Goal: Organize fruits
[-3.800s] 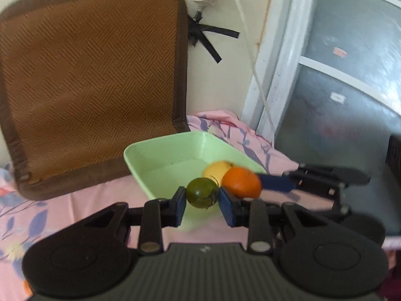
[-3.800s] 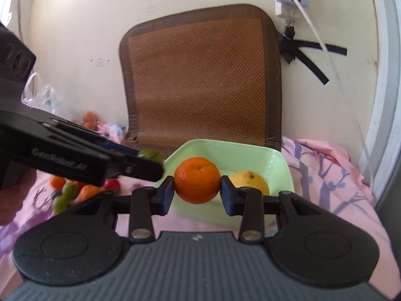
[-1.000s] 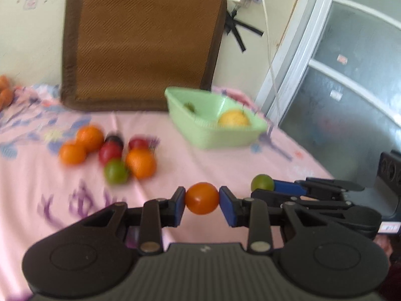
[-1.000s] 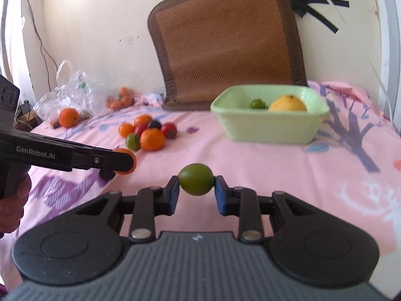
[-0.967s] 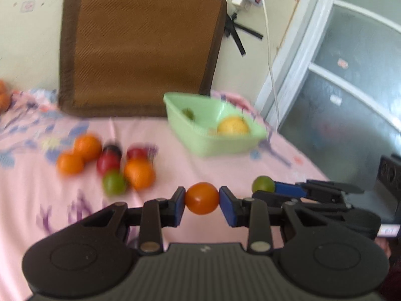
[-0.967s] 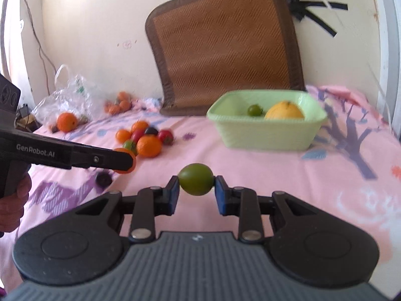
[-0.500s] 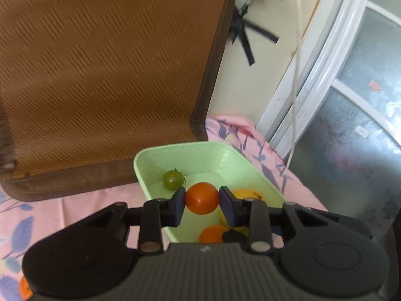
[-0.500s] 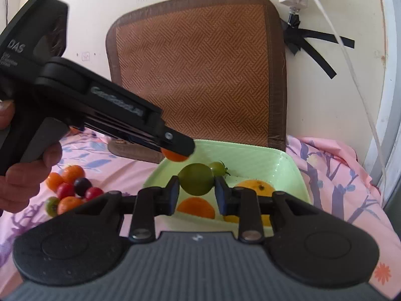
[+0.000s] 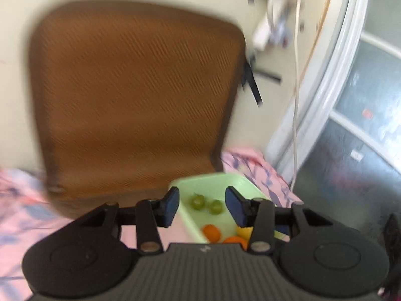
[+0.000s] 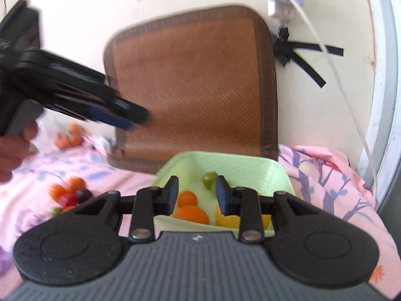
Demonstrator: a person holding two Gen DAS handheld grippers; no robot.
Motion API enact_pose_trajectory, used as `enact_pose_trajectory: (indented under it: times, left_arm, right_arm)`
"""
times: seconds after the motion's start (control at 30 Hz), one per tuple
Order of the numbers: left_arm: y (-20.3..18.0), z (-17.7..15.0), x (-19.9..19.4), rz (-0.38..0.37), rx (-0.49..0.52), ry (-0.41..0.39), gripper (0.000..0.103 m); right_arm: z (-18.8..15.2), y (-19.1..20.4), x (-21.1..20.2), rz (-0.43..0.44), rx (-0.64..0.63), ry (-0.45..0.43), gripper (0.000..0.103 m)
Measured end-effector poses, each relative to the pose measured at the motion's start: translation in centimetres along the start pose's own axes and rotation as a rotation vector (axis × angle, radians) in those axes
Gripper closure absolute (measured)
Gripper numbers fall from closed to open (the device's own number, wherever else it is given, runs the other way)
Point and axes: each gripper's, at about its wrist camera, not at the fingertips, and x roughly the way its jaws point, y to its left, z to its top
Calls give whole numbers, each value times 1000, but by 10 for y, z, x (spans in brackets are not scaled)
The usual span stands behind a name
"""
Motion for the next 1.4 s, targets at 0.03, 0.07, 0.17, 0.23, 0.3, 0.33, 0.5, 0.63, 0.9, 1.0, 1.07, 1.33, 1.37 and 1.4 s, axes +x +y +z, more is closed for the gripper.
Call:
enact_pose_trajectory:
  times: [0.03,0.07,0.17,0.23,0.3,0.33,0.5,0.63,0.9,1.0,1.07,1.33,1.37,1.4]
  left_arm:
    - [3,-5,-21,36,2,-14,62]
    - [4,-15,-40,75,8,-26,62]
    - [3,-61,-78,138,34,-18,62]
    - [0,-96,-86,157,50,27,62]
    - [-4,-126,-85,154,59,82,61]
    - [-6,-138,-83,143,59,100,60]
    - [-19,-164,-73,133,135,102,55]
    - [-23,-169,-62,132,164,114,57]
    - [-15,-176,-63,102,122,105,79]
    - [-22,-174,-68,64,127,84,79]
    - [-31,-172,-65,54,153,76,79]
    - [-69,-173,-32,6,215,109,79]
    - [-74,-173,-28,5,224,110,79]
    - [-79,-175,-25,8,233,110,79]
  right_arm:
    - [0,2,-6,28,20,2,68]
    - [0,5,-11,58,36,10,68]
    - [-7,21,-14,156,69,56,68]
    - [-13,38,-8,206,69,93,68]
    - [-17,58,0,221,35,117,68]
    - [-18,65,5,240,29,132,68]
    - [-22,81,39,269,103,220,67]
    - [-27,81,52,307,238,271,60]
    - [-30,82,47,317,273,292,65]
    - [-29,78,16,288,207,236,65]
    - [-34,70,-8,249,145,210,65]
    - [-68,28,-63,96,88,224,65]
    - [-70,26,-67,92,91,220,65]
    - [-71,24,-70,90,92,217,65]
